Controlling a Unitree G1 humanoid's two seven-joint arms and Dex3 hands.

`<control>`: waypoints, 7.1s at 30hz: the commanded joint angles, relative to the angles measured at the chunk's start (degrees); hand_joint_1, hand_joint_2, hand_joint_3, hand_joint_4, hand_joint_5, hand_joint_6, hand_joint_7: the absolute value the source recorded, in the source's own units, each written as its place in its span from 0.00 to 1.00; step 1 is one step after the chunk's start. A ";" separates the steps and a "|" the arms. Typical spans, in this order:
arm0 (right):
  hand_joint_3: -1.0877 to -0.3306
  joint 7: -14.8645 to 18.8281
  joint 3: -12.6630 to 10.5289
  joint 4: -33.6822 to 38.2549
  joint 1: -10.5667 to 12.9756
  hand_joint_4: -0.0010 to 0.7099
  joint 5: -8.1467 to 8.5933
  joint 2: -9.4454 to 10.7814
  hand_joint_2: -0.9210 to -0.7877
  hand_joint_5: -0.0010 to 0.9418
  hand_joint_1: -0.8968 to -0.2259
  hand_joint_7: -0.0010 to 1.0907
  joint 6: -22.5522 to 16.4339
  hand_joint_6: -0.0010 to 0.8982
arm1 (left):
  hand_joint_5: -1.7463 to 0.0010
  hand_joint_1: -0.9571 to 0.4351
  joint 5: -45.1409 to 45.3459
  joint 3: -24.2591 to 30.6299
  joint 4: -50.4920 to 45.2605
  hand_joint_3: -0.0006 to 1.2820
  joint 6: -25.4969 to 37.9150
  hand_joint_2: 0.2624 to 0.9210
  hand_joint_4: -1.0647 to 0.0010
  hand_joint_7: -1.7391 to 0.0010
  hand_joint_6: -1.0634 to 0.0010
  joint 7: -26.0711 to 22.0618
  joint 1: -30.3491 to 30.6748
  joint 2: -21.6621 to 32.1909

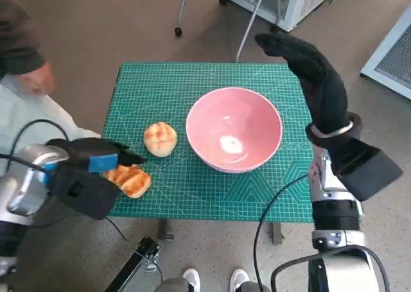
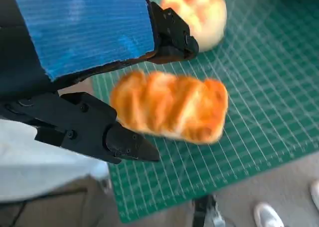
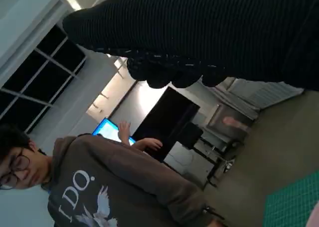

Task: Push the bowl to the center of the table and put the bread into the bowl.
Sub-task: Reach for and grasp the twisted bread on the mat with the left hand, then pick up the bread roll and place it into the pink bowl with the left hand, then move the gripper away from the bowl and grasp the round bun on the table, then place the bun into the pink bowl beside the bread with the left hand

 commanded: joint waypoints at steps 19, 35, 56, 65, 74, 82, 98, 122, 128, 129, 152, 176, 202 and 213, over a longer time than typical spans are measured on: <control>0.36 -1.68 0.08 -4.18 4.02 0.31 -0.32 -0.01 0.00 0.01 0.45 0.58 2.63 0.00 | 0.17 0.68 0.87 -0.25 9.55 0.13 -6.82 1.00 0.52 0.40 0.44 7.48 -4.35 -1.31; 0.37 -1.56 -0.65 -2.17 3.02 0.31 -0.13 -0.74 0.00 0.01 0.44 0.57 1.54 0.00 | 0.27 0.69 -14.38 11.47 -0.12 0.10 -3.66 1.00 0.47 0.32 0.41 3.72 -13.69 -1.65; 0.37 -0.66 -1.16 -1.28 2.75 0.29 1.45 -1.17 0.00 0.00 0.43 0.57 0.45 0.00 | 0.31 0.69 -9.21 5.99 6.94 0.08 -5.59 1.00 0.45 0.30 0.40 17.08 -32.26 -19.50; 0.37 -1.50 -1.35 -2.35 3.34 0.29 1.22 -1.11 0.00 0.00 0.43 0.57 0.66 0.00 | 0.30 0.69 -1.01 -0.59 22.21 0.09 -9.26 1.00 0.46 0.29 0.41 23.15 -39.23 -25.99; 0.38 -2.07 -1.56 -4.11 4.71 0.29 1.13 -1.18 0.00 0.01 0.42 0.57 0.99 0.00 | 0.28 0.69 7.21 -7.40 36.86 0.09 -10.28 0.99 0.44 0.33 0.40 31.25 -42.88 -31.62; 0.38 -2.42 -1.76 -5.16 5.52 0.30 1.18 -1.39 0.00 0.01 0.42 0.57 1.77 0.00 | 0.24 0.69 9.92 -10.44 43.84 0.09 -10.66 1.00 0.44 0.37 0.41 33.60 -42.66 -34.61; 0.39 -3.01 -2.32 -7.03 6.46 0.29 1.46 -1.52 0.00 0.01 0.40 0.57 3.62 0.00 | 0.96 0.65 4.69 -7.75 42.41 0.05 -0.40 0.88 0.88 0.68 0.90 17.42 -42.00 -35.03; 0.41 -3.28 -2.29 -7.10 6.43 0.29 1.55 -1.13 0.00 0.01 0.41 0.56 3.31 0.00 | 0.99 0.63 -11.11 7.81 10.89 0.00 -6.25 0.92 0.64 0.80 0.65 9.03 -28.87 -12.72; 0.41 -3.17 -2.54 -6.33 5.91 0.29 1.72 -1.28 0.00 0.01 0.40 0.56 3.13 0.00 | 1.00 0.63 -9.03 9.04 6.80 0.00 -3.73 0.92 0.64 0.84 0.62 9.74 -24.17 -7.69; 0.41 -3.18 -2.58 -6.12 5.76 0.29 1.70 -1.28 0.00 0.01 0.40 0.56 3.06 0.00 | 1.00 0.63 -8.64 8.99 6.93 0.00 -3.52 0.92 0.64 0.84 0.62 9.71 -23.63 -6.91; 0.41 -2.78 -1.95 -4.75 4.36 0.30 1.36 -0.94 0.00 0.01 0.41 0.58 2.28 0.00 | 1.00 0.62 -1.51 3.21 15.92 0.00 -4.90 0.89 0.69 0.89 0.63 12.95 -20.77 -6.68; 0.40 -0.73 -2.11 -6.30 5.10 0.30 2.77 -2.56 0.00 0.01 0.42 0.58 3.44 0.00 | 1.00 0.65 11.17 -9.59 37.93 0.00 -6.25 0.88 0.72 0.92 0.65 23.64 -27.64 -19.94; 0.41 -1.26 -2.41 -7.62 5.95 0.30 2.00 -3.84 0.00 0.01 0.41 0.57 3.69 0.00 | 0.22 0.69 17.24 -15.89 50.60 0.14 -7.02 1.00 0.48 0.33 0.49 31.34 -33.79 -20.69; 0.41 -1.47 -2.26 -6.90 5.56 0.30 1.67 -3.46 0.00 0.01 0.44 0.57 3.14 0.00 | 0.25 0.69 14.61 -12.55 50.86 0.13 -4.95 1.00 0.50 0.29 0.46 32.39 -36.97 -17.25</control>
